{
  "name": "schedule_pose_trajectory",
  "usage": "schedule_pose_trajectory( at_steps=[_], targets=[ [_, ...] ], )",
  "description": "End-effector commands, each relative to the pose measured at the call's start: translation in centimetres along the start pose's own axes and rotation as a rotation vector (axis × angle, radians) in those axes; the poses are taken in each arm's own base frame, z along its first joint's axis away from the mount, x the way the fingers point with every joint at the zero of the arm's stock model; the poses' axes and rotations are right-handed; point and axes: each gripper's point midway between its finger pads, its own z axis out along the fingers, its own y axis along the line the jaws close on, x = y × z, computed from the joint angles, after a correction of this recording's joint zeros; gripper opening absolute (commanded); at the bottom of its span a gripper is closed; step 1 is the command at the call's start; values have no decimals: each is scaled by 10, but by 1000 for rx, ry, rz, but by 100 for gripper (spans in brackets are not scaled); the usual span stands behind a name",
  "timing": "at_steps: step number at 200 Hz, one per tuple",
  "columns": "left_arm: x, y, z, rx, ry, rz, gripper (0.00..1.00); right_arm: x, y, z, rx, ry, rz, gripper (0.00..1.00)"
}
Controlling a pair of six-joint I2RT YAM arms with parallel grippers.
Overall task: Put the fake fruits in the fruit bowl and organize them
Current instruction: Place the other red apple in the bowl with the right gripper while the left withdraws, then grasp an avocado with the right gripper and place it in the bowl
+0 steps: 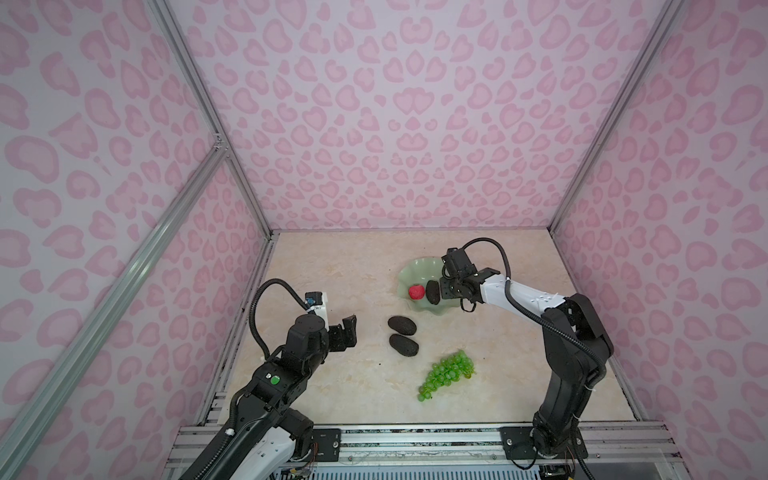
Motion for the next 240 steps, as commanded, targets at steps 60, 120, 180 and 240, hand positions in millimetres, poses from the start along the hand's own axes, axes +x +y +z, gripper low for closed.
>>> schedule_pose_trajectory(
  at_steps=[60, 120, 180, 240],
  targets=[
    [-9, -33, 1, 159, 17, 28, 94, -18, 7, -19, -56, -49, -16, 65],
    [-1, -45, -6, 247, 26, 20, 94, 47, 97, -90, -437, -28, -224, 64],
    [3, -41, -10, 249, 21, -16, 94, 120, 167, -90, -522, 78, -352, 63],
    [3, -38, -15, 242, 9, -20, 93, 146, 172, -66, -440, 116, -403, 59]
  ],
)
